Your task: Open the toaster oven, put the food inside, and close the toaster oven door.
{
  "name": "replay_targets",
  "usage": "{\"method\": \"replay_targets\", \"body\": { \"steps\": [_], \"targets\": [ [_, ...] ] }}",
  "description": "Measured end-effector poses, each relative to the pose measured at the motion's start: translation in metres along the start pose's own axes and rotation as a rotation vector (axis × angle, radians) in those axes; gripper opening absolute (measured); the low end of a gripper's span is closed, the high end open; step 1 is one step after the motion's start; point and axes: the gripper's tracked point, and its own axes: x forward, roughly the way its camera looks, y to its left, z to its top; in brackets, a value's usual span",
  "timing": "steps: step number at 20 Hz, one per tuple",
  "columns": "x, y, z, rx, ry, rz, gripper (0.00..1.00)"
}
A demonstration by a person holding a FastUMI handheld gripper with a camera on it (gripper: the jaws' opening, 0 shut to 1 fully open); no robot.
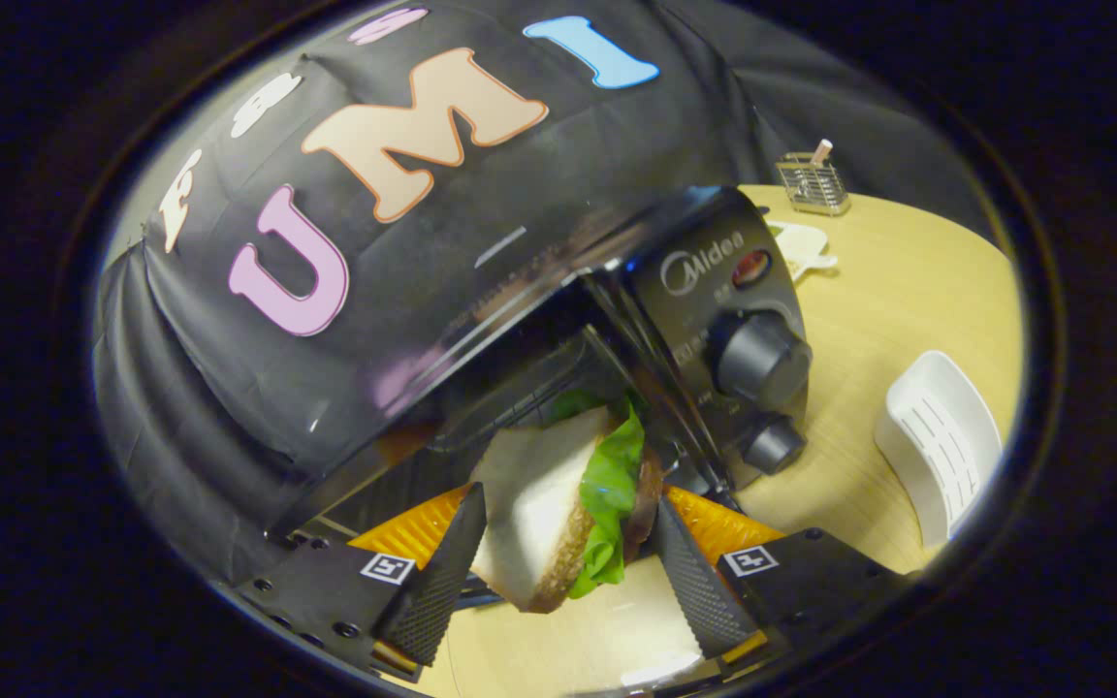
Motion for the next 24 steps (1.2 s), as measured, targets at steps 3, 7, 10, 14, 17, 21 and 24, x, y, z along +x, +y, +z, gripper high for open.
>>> {"method": "replay_targets", "body": {
  "steps": [3, 7, 10, 14, 17, 21, 24],
  "targets": [
    [-0.014, 0.004, -0.007, 0.039, 0.040, 0.020, 0.99],
    [-0.014, 0.025, -0.020, 0.091, 0.103, 0.075, 0.99],
    [-0.001, 0.039, -0.030, 0.056, 0.131, 0.095, 0.99],
    [-0.005, 0.045, -0.052, 0.006, 0.193, 0.123, 0.99],
    [-0.016, 0.042, -0.057, -0.068, 0.184, 0.139, 0.99],
    [-0.028, 0.039, -0.056, -0.106, 0.180, 0.158, 0.99],
    [-0.042, 0.037, -0.056, -0.138, 0.184, 0.170, 0.99]
  ]
}}
